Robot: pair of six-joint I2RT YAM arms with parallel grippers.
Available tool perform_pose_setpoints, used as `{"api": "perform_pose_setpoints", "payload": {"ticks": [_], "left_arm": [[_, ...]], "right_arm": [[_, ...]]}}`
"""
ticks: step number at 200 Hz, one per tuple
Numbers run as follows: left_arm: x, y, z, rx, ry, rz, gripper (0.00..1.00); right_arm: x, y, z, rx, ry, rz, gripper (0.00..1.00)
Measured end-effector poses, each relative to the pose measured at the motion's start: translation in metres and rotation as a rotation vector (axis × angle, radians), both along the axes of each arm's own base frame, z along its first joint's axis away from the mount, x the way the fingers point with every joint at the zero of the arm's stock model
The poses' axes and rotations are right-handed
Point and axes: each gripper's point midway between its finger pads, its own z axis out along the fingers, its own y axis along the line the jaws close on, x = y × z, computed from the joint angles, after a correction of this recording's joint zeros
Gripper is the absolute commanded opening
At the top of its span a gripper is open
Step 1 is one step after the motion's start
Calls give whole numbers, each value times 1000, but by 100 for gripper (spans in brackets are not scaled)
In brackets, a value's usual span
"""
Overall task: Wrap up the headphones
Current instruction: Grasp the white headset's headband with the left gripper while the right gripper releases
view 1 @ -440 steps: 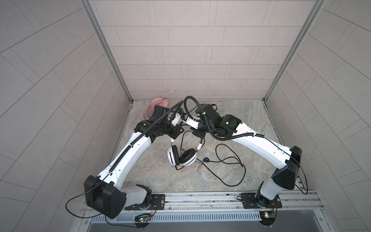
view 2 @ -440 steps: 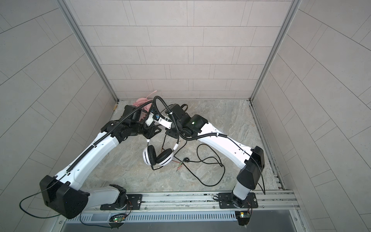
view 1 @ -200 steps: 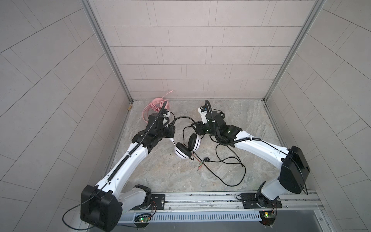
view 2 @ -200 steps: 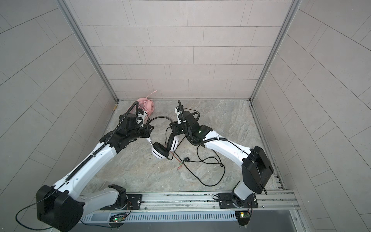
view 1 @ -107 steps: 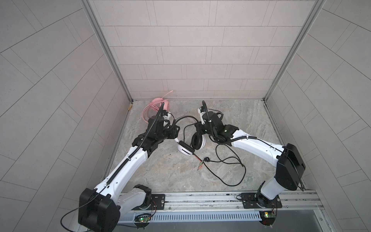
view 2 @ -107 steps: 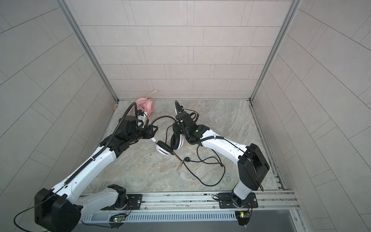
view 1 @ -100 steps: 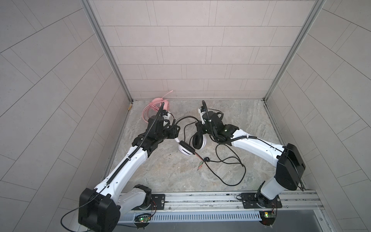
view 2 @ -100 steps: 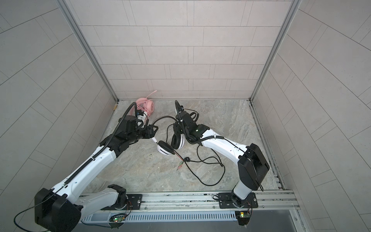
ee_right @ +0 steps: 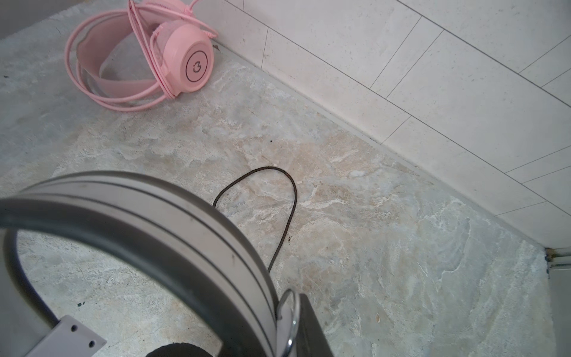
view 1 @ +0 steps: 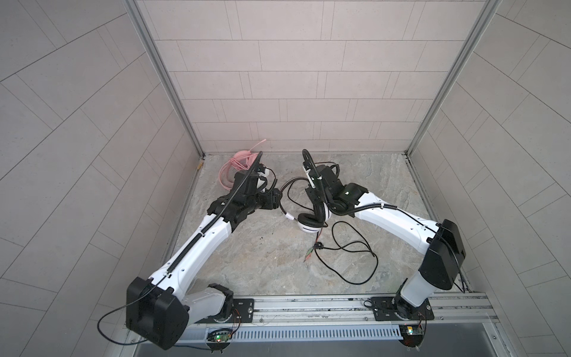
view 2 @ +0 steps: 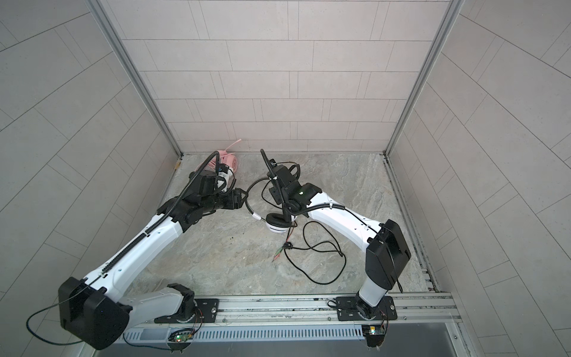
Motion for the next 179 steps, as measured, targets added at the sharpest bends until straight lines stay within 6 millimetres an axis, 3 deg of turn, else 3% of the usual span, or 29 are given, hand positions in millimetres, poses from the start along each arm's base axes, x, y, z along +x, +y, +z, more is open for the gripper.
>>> {"api": "perform_pose_setpoints", "payload": {"ticks": [50, 114, 151, 163, 179], "left_arm": [[10, -14, -10, 61, 25, -42, 65], [8, -15, -31, 142, 78, -83, 21], [2, -11, -39, 197, 96, -108, 1], [0, -9, -42, 212, 107, -107, 0], [-2, -2, -47, 235, 132, -92, 0]], "right_arm": [[-12, 18, -17, -26, 60, 72, 3], [-17, 28, -18, 11, 92, 127, 5], [-20, 31, -16, 13, 93, 149, 26], [-21, 32, -14, 27, 92, 148, 38], [-22, 30, -3, 42, 76, 158, 48]]}}
